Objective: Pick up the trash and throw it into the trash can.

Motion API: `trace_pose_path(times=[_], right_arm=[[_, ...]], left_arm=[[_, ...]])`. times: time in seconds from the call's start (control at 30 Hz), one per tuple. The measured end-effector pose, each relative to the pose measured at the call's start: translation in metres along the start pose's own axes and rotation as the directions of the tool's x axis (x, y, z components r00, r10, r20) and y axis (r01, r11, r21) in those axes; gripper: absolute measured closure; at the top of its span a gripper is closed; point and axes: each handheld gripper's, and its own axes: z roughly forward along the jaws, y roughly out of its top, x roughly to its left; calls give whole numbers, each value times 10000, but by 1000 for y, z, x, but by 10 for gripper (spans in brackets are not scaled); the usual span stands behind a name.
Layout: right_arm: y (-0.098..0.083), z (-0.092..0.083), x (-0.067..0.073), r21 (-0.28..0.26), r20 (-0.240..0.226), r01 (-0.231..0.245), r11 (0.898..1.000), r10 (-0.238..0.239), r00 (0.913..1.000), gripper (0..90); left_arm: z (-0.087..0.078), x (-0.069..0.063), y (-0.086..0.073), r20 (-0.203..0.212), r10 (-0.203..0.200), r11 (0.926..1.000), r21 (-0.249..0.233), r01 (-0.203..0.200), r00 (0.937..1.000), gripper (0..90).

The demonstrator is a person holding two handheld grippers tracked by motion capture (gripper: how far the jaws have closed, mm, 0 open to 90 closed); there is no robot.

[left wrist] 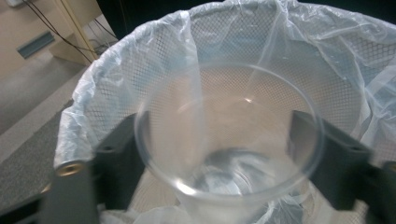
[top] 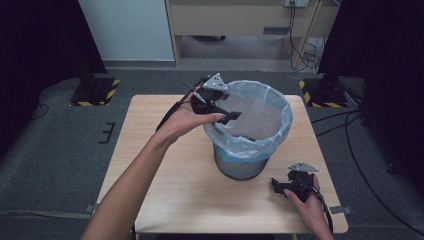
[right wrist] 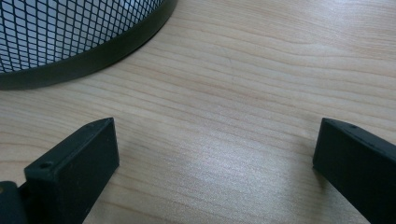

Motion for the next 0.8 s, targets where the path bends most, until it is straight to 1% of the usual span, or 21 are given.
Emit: trace_pose_path(times=[0.07,0.17,0.3,0.4,0.6,0.63,0.8], right_arm=[[0,0,0,2,-1,-1,10000,1,10000,3],[0,0,0,1,0,0,10000,0,10000,3],[0,0,0,14,-11,9,10000,-9,10000,3],[0,0,0,4,-12,0,10000,0,10000,3],[0,0,0,10,-11,-36,10000,36,10000,3],[0,0,0,8,-10,-36,10000,36,10000,3],[0,0,0,10,-10,-37,10000,37,10000,3]], left_arm=[[0,0,1,-91,1,10000,-43,-1,10000,160],[-1,1,2,-132,-217,9993,-306,213,9997,114],[-4,2,4,-227,-221,9985,-505,209,9995,81],[-11,4,4,-294,-242,9976,-652,222,9993,63],[-30,12,0,-631,-333,9964,-805,282,9975,39],[-35,14,-2,-722,-403,9961,-814,344,9966,38],[-46,19,-7,-894,-557,9957,-794,486,9944,33]])
